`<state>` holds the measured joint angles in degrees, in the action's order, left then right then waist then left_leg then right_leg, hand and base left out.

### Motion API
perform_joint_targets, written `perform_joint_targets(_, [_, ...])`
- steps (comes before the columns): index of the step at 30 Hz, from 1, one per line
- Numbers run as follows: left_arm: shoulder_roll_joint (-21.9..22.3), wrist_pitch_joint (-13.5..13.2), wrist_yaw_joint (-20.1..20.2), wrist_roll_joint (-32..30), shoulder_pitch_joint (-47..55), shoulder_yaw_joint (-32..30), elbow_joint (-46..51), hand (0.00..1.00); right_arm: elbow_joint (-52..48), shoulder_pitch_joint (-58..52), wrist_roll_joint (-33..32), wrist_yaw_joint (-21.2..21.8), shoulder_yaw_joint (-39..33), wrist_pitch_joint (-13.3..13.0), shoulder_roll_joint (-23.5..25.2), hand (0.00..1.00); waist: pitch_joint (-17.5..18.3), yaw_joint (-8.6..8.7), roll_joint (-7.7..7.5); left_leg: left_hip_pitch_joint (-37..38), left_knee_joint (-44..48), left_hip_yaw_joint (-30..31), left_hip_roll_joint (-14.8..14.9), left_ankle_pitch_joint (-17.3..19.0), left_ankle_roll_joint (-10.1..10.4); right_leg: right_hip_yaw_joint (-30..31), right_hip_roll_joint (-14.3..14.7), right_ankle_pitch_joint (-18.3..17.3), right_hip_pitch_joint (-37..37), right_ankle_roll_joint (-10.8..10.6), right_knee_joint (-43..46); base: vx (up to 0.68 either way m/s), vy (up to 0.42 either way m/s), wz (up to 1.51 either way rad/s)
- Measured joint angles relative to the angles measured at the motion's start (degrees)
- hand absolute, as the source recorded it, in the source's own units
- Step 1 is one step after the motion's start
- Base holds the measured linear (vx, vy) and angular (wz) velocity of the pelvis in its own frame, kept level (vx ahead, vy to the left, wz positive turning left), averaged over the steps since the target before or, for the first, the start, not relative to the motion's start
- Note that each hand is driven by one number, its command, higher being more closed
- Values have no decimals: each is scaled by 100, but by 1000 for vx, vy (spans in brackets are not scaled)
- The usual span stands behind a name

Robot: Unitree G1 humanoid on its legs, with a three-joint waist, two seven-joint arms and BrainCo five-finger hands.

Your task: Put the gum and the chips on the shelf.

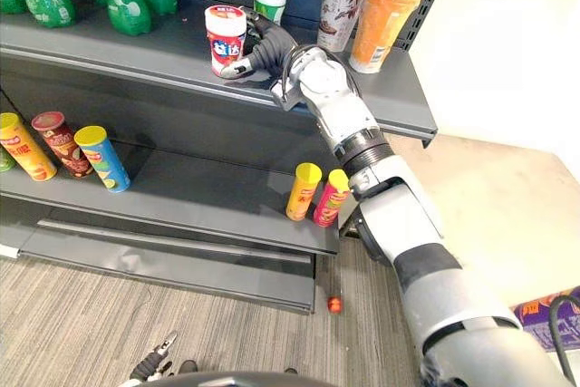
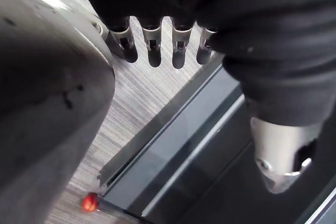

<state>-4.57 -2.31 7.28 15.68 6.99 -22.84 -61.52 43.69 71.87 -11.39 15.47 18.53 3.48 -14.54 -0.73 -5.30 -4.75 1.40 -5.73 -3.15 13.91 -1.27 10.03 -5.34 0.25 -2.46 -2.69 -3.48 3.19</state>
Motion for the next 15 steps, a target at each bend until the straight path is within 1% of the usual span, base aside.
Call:
perform_joint_targets(5, [-10,0,-1,1,2,-7,1,0,16,39,-222,-1,-44,72,-53,0,-1,9,-49,12,20,-5,-2,-3,4,3,2,1,-6,0,-2,0,0,0])
perform_joint_targets(6, [-11,0,-1,1,2,-9,4,0,17,63,-264,-1,-44,138,-111,0,-2,9,-60,13,21,-9,-2,-3,4,7,5,1,-7,0,-3,0,0,0])
perform_joint_targets(9, [-11,0,-1,126,6,-11,12,0,17,145,-330,1,-47,163,-270,0,-11,15,-83,70,21,-100,-2,-1,6,91,10,3,-9,0,-2,1,3,-13])
perform_joint_targets(11, [-13,0,-1,167,11,-9,12,0,11,238,-449,8,-47,168,-543,0,-12,45,-82,82,21,-125,-6,1,7,118,11,8,-13,6,-1,5,12,-7])
perform_joint_targets(15, [-11,0,6,167,11,-1,16,0,-10,295,-449,102,-44,208,-883,0,-17,65,-76,130,21,-225,4,17,28,201,36,22,-21,25,0,2,10,-12])
